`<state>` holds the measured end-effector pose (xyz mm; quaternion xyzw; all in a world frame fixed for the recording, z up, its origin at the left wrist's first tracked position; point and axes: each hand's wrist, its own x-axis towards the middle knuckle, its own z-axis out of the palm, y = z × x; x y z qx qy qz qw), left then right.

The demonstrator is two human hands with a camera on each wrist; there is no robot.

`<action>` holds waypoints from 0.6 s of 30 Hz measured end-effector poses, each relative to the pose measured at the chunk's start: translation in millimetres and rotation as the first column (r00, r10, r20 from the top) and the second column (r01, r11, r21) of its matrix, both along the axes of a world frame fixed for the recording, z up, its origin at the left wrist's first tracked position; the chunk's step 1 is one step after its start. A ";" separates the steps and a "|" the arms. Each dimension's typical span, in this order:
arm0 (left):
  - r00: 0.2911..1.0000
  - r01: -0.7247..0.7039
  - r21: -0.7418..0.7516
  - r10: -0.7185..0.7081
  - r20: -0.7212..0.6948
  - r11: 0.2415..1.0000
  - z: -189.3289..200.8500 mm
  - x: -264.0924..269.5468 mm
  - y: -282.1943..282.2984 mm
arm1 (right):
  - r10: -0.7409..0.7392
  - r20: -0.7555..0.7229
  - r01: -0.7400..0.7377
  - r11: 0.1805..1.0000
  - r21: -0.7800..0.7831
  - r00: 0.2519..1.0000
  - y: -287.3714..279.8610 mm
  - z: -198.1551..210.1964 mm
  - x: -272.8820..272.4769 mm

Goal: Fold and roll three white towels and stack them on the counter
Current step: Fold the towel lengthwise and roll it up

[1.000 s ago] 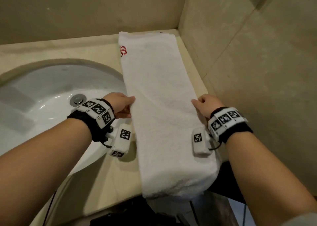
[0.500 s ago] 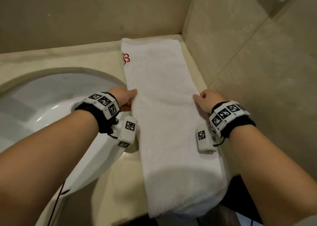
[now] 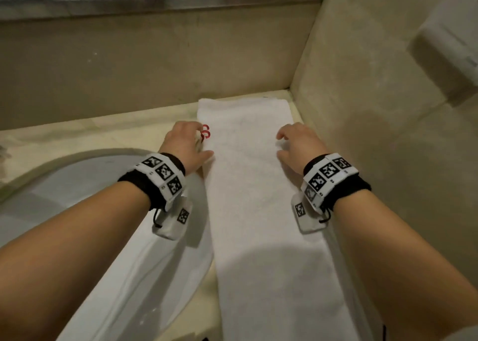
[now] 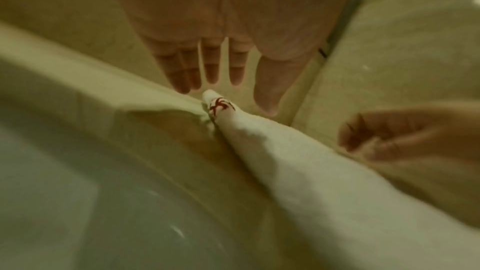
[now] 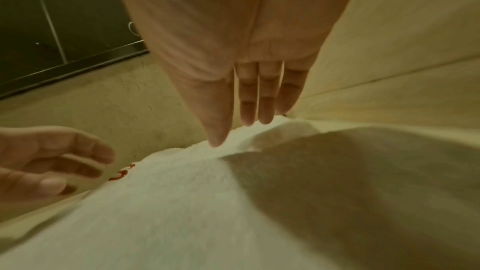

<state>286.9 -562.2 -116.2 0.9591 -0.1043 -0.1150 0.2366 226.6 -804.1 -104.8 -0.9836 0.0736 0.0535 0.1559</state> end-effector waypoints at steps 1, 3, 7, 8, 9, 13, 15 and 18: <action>0.991 0.108 0.060 -0.112 0.074 0.992 1.2 6.3 -0.9 | 0.055 -0.047 -0.054 0.998 0.022 0.997 0.6 -0.7 10.8; 0.949 0.273 0.178 -0.295 0.112 0.946 -0.7 20.0 -1.9 | 0.125 -0.161 -0.125 0.992 0.010 0.979 -3.0 -4.8 30.8; 0.911 0.380 0.284 -0.409 0.048 0.880 -12.5 38.2 -2.8 | 0.172 -0.218 -0.187 0.981 -0.048 0.961 -18.4 -14.8 48.9; 0.912 0.377 0.264 -0.405 0.059 0.888 -14.0 39.5 -2.9 | 0.177 -0.221 -0.192 0.980 -0.049 0.959 -21.9 -16.2 50.3; 0.911 0.378 0.236 -0.405 0.077 0.895 -16.2 40.1 -3.4 | 0.177 -0.228 -0.194 0.980 -0.055 0.957 -24.1 -18.2 51.3; 0.836 0.481 0.227 -0.521 0.173 0.847 -22.6 26.5 0.3 | 0.218 -0.200 -0.244 0.962 -0.120 0.955 -23.9 -21.6 48.1; 0.829 0.500 0.196 -0.531 0.175 0.844 -26.0 18.8 6.9 | 0.249 -0.207 -0.270 0.959 -0.084 0.946 -22.8 -21.2 41.4; 0.884 0.448 0.020 -0.446 0.138 0.894 -26.6 16.9 15.6 | 0.224 -0.196 -0.231 0.973 -0.013 0.955 -26.4 -13.0 29.3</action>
